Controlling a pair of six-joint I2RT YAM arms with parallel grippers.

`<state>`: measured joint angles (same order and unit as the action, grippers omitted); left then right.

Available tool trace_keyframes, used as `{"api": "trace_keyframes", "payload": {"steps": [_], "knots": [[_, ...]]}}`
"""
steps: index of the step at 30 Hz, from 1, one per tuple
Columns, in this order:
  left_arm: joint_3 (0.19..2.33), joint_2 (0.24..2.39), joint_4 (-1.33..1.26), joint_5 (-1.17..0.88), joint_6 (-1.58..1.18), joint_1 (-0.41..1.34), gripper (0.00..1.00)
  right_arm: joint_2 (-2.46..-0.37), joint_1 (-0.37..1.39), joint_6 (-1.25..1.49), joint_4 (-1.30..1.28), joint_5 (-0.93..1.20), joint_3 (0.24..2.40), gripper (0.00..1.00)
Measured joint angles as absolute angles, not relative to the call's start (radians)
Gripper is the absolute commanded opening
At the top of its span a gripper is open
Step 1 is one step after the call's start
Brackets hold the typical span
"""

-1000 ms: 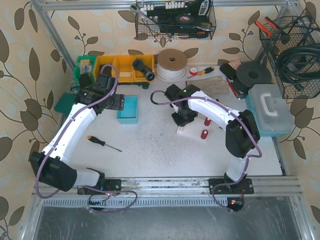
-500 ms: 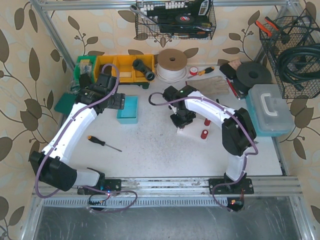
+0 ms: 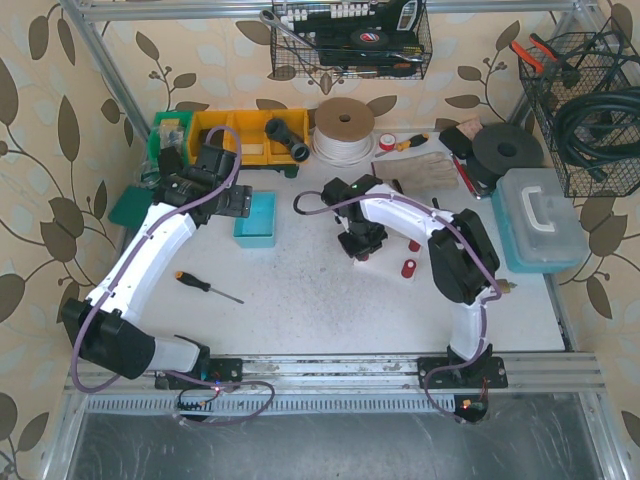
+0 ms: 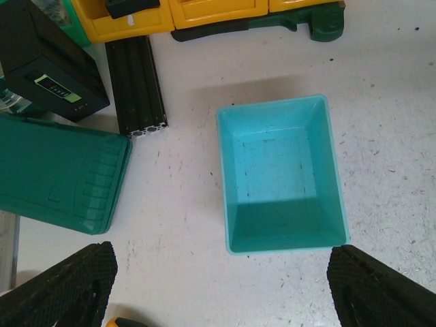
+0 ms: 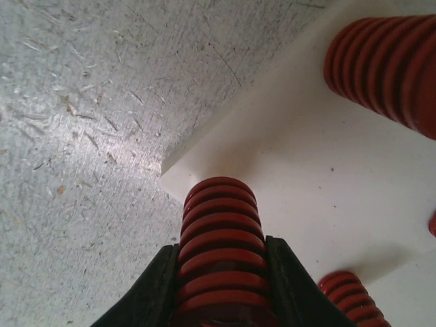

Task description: Install the large spring

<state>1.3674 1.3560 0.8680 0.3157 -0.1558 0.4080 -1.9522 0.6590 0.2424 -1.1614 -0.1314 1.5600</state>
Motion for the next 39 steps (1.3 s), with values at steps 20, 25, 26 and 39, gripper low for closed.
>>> {"api": "trace_keyframes", "payload": {"steps": [20, 25, 26, 39], "knots": [[1.395, 1.382, 0.870, 0.291, -0.173, 0.408, 0.87, -1.596, 0.644, 0.268, -1.132, -0.215, 1.548, 1.00], [1.363, 1.371, 0.802, 0.250, -0.207, 0.424, 0.88, -1.266, 0.586, 0.232, -0.967, -0.331, 1.306, 1.00], [1.333, 1.359, 0.775, 0.239, -0.209, 0.434, 0.88, -1.201, 0.569, 0.211, -0.914, -0.355, 1.239, 1.00], [1.107, 1.229, 0.463, 0.262, -0.133, 0.466, 0.87, -1.009, 0.382, -0.049, -0.366, -0.398, 0.867, 0.99]]}}
